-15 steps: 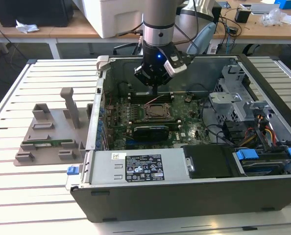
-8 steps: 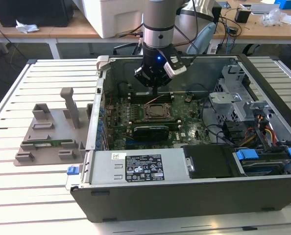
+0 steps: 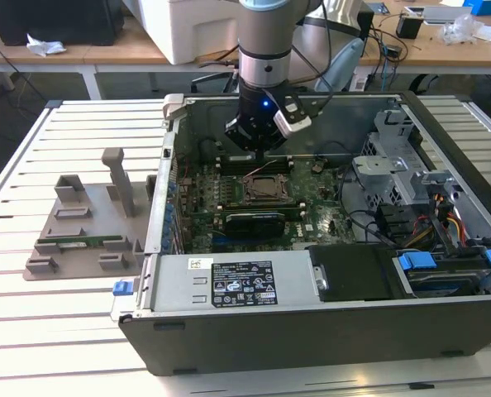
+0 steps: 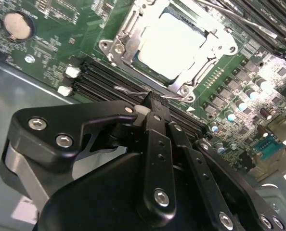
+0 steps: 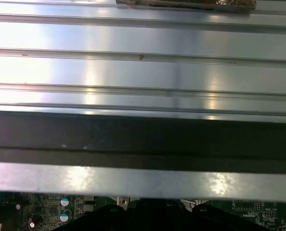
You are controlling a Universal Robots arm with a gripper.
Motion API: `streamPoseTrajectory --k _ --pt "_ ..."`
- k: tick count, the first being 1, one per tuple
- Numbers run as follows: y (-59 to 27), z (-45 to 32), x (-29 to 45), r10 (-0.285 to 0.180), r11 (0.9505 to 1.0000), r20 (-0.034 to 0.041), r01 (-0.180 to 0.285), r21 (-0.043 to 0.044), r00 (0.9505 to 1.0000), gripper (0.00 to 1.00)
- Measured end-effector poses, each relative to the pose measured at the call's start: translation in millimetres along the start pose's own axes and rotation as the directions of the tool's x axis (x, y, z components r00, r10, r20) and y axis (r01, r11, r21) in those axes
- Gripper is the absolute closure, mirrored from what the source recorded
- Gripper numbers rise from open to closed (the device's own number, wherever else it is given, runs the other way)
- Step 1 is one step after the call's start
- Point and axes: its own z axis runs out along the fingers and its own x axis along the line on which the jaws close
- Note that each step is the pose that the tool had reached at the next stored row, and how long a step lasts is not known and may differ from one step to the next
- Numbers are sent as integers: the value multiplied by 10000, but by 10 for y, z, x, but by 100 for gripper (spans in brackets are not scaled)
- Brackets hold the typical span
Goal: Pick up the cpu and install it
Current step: 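Install the first cpu locking lever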
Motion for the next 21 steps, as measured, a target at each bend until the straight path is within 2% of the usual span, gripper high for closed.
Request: streamPoseTrajectory --k 4,10,15,17,21 --pt "1 30 28 -10 10000 0 10 0 10000 89" --pt "17 73 24 -12 10000 0 12 -4 10000 89" --pt "14 98 -61 -10 10000 -6 10 -5 10000 89" --pt "12 134 -117 -7 10000 -31 7 -4 10000 89" --pt "13 183 -150 11 10000 -53 -11 -5 10000 89"
